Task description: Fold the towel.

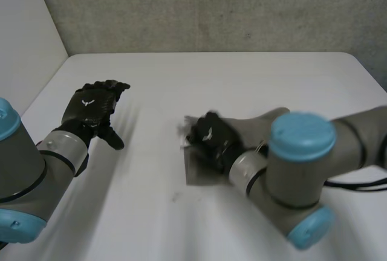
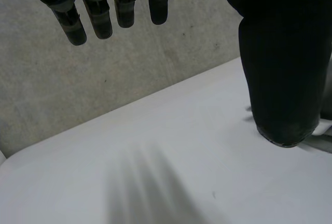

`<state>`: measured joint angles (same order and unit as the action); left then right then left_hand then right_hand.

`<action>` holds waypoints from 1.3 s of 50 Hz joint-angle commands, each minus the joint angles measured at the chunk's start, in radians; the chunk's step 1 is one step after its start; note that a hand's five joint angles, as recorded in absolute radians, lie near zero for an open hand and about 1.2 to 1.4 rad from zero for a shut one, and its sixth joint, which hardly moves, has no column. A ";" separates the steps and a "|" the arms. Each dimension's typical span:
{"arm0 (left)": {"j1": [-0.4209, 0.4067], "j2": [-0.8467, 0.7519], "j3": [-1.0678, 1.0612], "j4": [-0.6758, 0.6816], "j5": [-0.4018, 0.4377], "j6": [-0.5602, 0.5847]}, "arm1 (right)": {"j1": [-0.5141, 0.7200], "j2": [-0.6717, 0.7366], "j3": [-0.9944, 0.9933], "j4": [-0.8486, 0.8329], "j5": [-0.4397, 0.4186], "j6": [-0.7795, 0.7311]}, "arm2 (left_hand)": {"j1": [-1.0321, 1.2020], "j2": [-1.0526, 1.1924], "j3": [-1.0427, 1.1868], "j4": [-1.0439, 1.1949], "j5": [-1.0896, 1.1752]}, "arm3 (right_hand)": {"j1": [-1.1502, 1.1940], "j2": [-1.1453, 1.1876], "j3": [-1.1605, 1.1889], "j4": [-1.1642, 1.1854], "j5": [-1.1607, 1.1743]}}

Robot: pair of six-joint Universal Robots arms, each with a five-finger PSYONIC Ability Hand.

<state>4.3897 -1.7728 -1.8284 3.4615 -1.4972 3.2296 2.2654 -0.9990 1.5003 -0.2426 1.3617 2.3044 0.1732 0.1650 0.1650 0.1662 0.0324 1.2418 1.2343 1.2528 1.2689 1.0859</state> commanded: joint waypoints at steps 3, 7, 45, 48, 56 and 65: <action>-0.007 -0.001 -0.008 0.004 0.000 0.001 | 0.002 -0.055 0.101 -0.057 0.042 -0.011 | 0.001 0.010 0.010 0.008 -0.032 | -1.067 -1.060 -1.078 -1.094 -1.086; -0.007 -0.001 -0.006 0.004 0.000 0.001 | -0.125 -0.170 0.164 -0.061 0.056 0.091 | 0.001 0.010 0.010 0.008 -0.032 | -1.067 -1.060 -1.078 -1.094 -1.086; -0.166 -0.059 0.049 -0.005 0.064 0.134 | -0.540 -0.319 0.367 0.058 -0.138 0.378 | 0.002 0.010 0.010 0.009 -0.032 | -1.067 -1.060 -1.078 -1.094 -1.086; -0.179 -0.060 0.047 -0.007 0.061 0.148 | -0.479 -0.313 0.292 0.104 -0.138 0.470 | 0.001 0.010 0.010 0.008 -0.032 | -1.067 -1.060 -1.078 -1.094 -1.086; -0.183 -0.051 0.070 -0.007 0.061 0.147 | -0.420 -0.172 0.049 0.317 -0.135 0.655 | 0.001 0.010 0.010 0.008 -0.032 | -1.067 -1.060 -1.078 -1.094 -1.086; -0.188 -0.065 0.113 -0.039 0.063 0.139 | -0.392 -0.055 -0.091 0.405 -0.122 0.701 | 0.001 0.010 0.010 0.008 -0.032 | -1.067 -1.060 -1.078 -1.094 -1.086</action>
<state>4.2024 -1.8312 -1.7302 3.4372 -1.4352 3.3755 1.8663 -1.1233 1.4768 0.1348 1.2331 2.9827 0.1732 0.1649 0.1649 0.1651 0.0324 0.2293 0.2540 0.2404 0.2569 0.0602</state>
